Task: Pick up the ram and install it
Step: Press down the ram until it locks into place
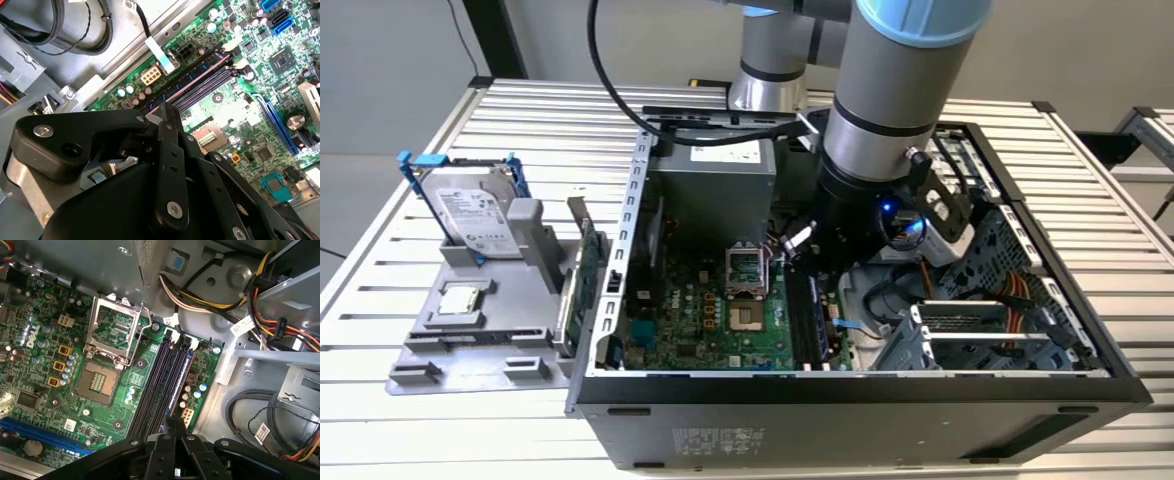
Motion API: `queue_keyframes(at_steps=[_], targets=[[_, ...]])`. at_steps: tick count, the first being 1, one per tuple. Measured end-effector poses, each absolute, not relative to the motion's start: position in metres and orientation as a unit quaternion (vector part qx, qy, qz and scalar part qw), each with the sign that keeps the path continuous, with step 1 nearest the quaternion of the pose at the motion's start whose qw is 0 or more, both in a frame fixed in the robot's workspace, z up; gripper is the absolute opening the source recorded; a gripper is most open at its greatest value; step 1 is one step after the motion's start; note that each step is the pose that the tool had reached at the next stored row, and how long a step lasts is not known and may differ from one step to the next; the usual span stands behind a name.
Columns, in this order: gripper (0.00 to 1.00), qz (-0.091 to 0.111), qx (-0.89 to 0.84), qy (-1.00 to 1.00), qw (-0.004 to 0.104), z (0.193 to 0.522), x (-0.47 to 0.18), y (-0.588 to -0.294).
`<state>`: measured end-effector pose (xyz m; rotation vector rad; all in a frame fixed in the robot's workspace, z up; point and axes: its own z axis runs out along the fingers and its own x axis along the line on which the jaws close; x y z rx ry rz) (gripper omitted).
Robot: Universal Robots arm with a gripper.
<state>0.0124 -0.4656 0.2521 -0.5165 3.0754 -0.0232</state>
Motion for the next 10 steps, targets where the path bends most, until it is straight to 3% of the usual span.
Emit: queue_keyframes(at_steps=[10], targets=[[0.0, -0.007, -0.207, 0.978, 0.012, 0.2521, 0.0145, -0.4657]])
